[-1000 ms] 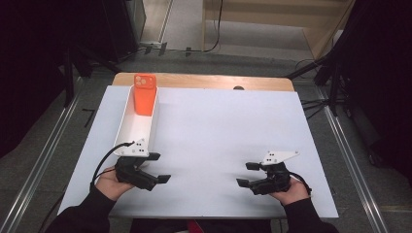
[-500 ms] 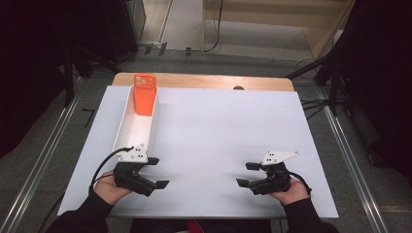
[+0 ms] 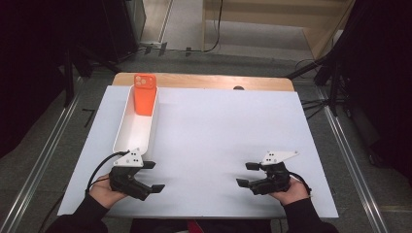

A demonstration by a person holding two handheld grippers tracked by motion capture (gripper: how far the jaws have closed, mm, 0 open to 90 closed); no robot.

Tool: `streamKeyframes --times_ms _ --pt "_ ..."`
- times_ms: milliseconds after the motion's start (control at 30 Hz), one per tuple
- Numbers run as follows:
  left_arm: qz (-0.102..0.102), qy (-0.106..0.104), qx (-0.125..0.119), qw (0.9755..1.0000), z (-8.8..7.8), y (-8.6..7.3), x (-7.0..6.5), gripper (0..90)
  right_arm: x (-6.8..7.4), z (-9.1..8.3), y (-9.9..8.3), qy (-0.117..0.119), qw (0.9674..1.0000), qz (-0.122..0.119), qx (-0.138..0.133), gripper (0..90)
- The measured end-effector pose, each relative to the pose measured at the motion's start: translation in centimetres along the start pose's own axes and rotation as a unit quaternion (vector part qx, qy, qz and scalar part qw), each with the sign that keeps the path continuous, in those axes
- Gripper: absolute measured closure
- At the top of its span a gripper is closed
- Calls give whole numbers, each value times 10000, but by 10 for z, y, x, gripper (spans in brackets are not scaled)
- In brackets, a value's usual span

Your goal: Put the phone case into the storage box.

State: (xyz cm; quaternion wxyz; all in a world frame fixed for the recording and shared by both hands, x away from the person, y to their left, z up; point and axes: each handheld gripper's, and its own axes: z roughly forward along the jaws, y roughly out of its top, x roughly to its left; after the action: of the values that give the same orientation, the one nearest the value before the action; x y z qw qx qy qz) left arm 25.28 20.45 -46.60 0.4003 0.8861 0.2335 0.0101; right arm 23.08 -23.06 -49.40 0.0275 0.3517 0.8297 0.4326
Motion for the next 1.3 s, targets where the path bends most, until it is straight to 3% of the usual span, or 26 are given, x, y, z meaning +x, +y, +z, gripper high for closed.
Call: streamKeyframes --times_ms 1300 --pt "-6 19 83 10000 -1 -3 2 144 -1 1 0 20 10000 18 17 251"
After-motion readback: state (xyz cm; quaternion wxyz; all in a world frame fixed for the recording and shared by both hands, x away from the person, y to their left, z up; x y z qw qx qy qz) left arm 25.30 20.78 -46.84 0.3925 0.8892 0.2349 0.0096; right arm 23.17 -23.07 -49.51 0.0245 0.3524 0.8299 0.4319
